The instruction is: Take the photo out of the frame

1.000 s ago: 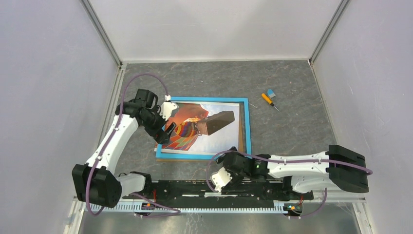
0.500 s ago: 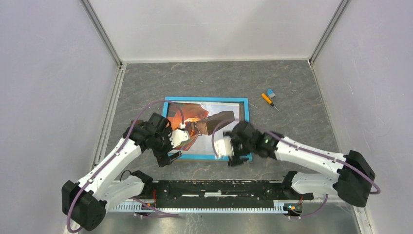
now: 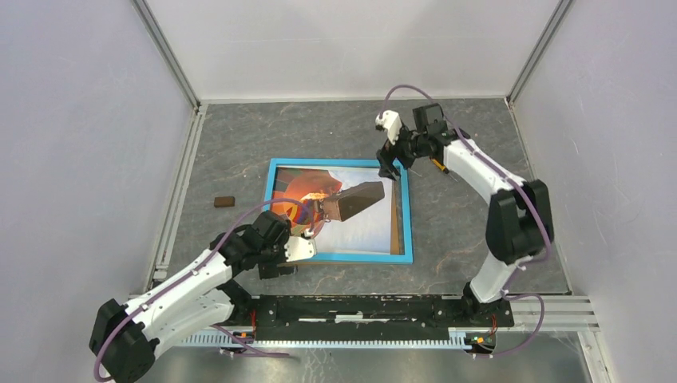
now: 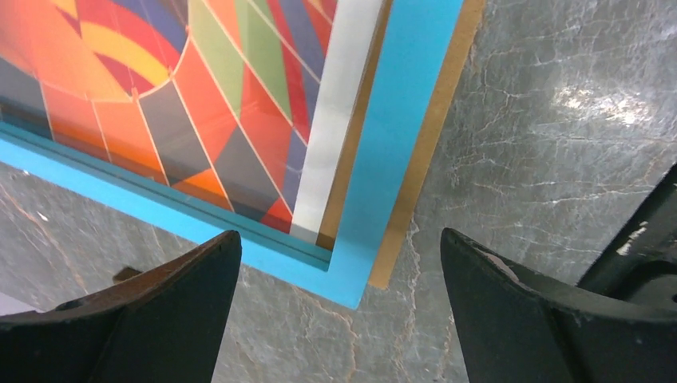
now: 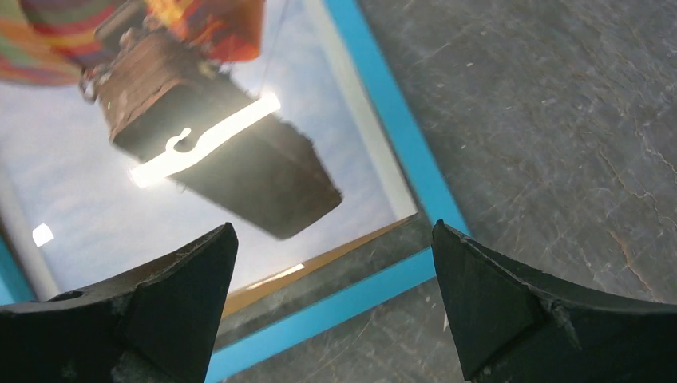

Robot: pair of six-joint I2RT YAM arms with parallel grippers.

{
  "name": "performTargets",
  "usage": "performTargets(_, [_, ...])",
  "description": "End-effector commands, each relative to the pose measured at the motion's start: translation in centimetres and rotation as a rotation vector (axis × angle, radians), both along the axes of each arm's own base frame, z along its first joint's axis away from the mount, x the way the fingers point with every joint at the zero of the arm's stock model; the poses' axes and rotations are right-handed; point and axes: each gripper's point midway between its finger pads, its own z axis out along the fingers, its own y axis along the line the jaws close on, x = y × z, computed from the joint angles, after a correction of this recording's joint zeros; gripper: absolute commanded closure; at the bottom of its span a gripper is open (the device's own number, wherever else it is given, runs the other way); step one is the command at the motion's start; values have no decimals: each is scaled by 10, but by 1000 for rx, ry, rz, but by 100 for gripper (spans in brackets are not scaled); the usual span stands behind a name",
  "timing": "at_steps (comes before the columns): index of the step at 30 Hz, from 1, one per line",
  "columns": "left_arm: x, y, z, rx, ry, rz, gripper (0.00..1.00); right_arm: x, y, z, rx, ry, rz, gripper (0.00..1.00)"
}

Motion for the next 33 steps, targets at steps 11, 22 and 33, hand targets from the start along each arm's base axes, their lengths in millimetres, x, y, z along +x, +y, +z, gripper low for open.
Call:
performTargets(11, [32,-1,-18,134,-248,-153,0,94,52,-11,233,166,-85,2])
performTargets(22, [71,-9,1,127,-382,-114,0,88,36,-71,231,342,-69,2])
performTargets(33, [119,3,17,71,-308,0,0,65,12,-116,130,442,-95,2])
